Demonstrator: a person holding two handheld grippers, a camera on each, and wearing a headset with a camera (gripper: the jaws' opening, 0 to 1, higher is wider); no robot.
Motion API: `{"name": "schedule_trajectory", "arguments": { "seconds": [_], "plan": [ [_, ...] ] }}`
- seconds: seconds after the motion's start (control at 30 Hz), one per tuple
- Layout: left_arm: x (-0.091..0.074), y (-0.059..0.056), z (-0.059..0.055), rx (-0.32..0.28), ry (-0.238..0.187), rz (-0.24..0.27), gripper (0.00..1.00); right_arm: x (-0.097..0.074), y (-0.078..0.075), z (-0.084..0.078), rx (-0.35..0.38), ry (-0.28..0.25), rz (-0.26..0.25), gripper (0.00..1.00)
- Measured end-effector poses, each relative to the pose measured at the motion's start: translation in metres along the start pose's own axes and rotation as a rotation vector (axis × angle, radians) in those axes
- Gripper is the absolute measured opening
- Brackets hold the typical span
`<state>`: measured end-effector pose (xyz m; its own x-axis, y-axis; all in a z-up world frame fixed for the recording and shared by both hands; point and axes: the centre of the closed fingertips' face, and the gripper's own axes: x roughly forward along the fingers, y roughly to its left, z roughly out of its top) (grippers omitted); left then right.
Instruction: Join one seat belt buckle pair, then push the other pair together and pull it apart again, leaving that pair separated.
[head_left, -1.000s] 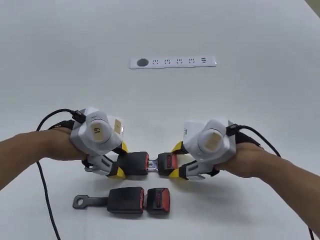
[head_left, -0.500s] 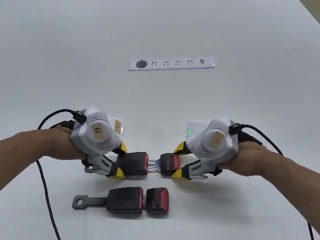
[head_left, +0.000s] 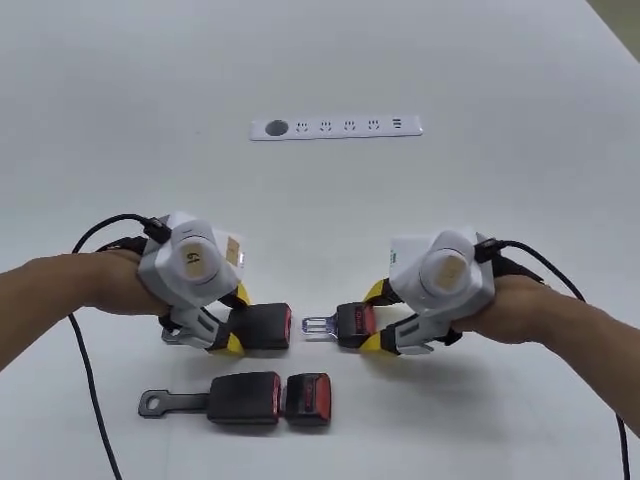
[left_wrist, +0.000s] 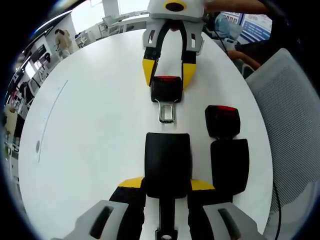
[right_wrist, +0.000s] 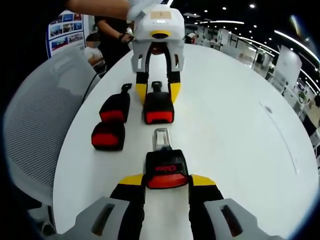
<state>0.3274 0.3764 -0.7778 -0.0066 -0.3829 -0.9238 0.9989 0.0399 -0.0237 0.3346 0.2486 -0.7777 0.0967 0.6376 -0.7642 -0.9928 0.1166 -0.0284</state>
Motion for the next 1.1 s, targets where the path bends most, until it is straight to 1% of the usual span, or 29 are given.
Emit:
{"name": "schedule_trajectory", "arguments": {
  "seconds": [0.2,0.27,0.57,0.83,0.87,0.9,0.97,1.1],
  "plan": [
    [-0.001,-0.002,0.002,0.0,-0.002,0.0,0.33,-0.006,-0.003,-0.006,0.001,0.009,0.001,0.3],
    [-0.001,-0.002,0.002,-0.001,-0.002,0.0,0.33,-0.007,-0.001,-0.008,0.002,0.015,0.0,0.3],
    [-0.001,0.0,0.001,-0.004,-0.002,-0.001,0.33,-0.013,-0.002,-0.015,0.0,0.023,-0.001,0.3],
    [0.0,-0.001,0.0,-0.005,0.002,-0.001,0.33,-0.016,-0.002,-0.017,-0.008,0.026,-0.001,0.31],
    [0.0,-0.001,0.0,-0.004,0.003,-0.002,0.33,-0.016,-0.002,-0.018,-0.015,0.032,-0.001,0.31],
    [0.0,-0.001,0.0,-0.004,0.006,-0.002,0.33,-0.016,-0.001,-0.018,-0.039,0.035,0.002,0.31],
    [0.0,-0.001,0.0,-0.003,0.009,-0.003,0.33,-0.016,-0.002,-0.018,-0.03,0.036,0.002,0.31],
    [0.0,-0.002,0.001,-0.003,0.012,-0.003,0.33,-0.015,-0.002,-0.019,-0.046,0.042,0.0,0.31]
  ]
}}
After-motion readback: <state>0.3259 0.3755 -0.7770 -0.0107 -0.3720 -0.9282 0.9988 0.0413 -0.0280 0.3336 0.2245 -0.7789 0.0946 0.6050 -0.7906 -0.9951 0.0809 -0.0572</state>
